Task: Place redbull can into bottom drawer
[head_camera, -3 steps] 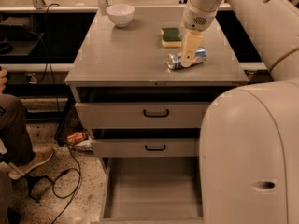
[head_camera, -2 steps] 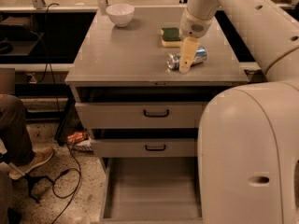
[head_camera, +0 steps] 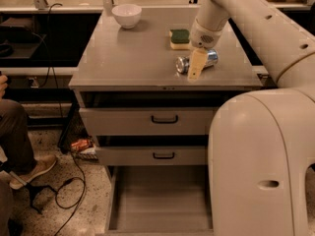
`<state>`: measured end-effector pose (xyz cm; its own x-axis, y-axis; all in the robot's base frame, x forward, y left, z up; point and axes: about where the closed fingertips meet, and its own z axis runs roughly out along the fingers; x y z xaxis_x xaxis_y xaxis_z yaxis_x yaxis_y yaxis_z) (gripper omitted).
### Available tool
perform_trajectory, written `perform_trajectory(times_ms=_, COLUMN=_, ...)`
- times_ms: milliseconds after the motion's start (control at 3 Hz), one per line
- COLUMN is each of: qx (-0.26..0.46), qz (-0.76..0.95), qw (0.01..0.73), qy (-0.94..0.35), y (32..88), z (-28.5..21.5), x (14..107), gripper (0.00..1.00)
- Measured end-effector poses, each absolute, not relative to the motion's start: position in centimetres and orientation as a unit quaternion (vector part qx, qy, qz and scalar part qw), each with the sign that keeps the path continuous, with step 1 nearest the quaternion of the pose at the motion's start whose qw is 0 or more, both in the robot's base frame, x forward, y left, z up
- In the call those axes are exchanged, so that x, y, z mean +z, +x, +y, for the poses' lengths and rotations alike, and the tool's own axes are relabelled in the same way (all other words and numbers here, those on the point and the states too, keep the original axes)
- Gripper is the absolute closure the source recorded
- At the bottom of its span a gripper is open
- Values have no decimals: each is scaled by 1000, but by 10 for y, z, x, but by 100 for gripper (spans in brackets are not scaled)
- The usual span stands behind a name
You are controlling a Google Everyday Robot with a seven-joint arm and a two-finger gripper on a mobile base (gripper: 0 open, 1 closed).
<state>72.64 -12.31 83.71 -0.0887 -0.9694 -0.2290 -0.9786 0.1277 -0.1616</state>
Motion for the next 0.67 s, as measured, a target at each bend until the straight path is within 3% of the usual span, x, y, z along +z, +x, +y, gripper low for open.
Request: perform_trajectory(times_ms=667, qx=21, qz=745, qw=149, qy=-650, y=723, z=-133, x=840, gripper=63)
